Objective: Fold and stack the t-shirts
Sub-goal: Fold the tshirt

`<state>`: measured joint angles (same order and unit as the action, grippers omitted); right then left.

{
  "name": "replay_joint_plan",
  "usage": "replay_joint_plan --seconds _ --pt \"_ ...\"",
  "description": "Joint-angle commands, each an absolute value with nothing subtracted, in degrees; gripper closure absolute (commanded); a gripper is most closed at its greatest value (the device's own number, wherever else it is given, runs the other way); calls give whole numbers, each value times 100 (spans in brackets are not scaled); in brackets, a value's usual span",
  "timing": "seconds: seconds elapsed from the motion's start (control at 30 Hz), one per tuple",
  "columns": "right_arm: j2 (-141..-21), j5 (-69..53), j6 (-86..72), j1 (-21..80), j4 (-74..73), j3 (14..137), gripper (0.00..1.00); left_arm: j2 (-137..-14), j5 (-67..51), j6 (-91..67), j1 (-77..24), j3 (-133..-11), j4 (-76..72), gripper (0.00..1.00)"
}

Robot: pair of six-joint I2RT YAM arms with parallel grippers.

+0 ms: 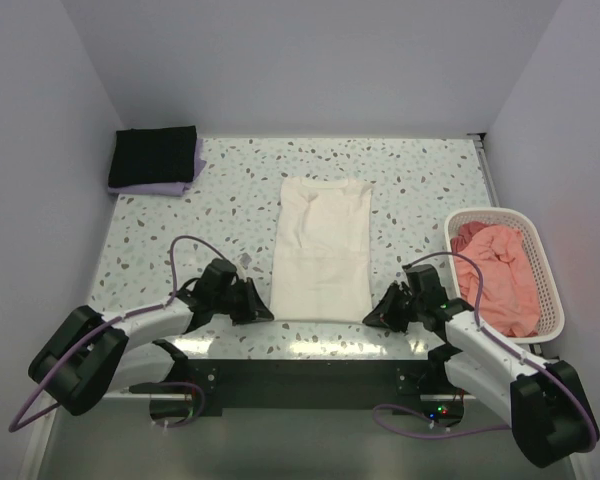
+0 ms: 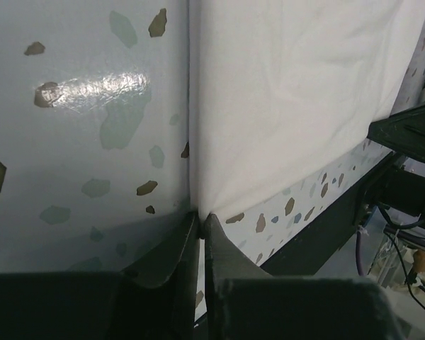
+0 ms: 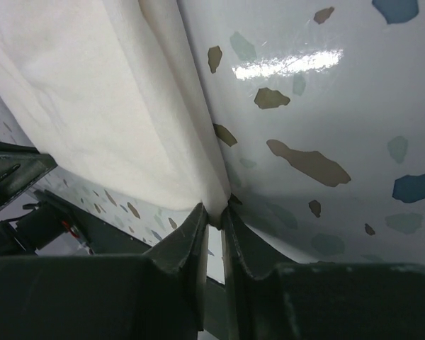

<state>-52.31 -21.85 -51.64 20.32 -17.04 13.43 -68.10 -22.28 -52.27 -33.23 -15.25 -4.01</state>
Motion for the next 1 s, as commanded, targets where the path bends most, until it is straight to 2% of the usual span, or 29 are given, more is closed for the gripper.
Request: replay_joint_plan --seconds 0.0,0.03,0.13,0.4,0.6,0.77,0.87,0.97 --pt "-5221 -1741 -5072 2065 -1837 1142 87 -6838 -1811 -5265 -3375 -1476 -185 90" --pt "-5203 -1732 -5063 2057 -1863 1151 94 -6812 -1758 -5291 -3392 -1494 -158 95" --pt "-5054 -1775 -4931 2065 -2003 1195 100 -6619 -1670 -5256 -3454 -1573 -9 100" --pt "-3842 -2153 -4667 2065 -2917 1169 100 -5820 -1591 -5212 -3656 -1433 694 100" --pt "-2533 -2513 -4658 2065 -3848 1107 100 -4844 -1442 -5501 -4007 -1116 1001 100" --pt "-1330 -2496 -4658 2065 -4947 1528 100 -4123 -1336 -5599 -4166 -1107 1309 100" --pt "-1213 -2277 -4606 2065 -5185 1924 100 -3693 -1204 -5564 -4166 -1370 1529 100" --pt "-1484 -2022 -4421 2074 -5081 2249 100 -3761 -1011 -5493 -4157 -1661 1504 100"
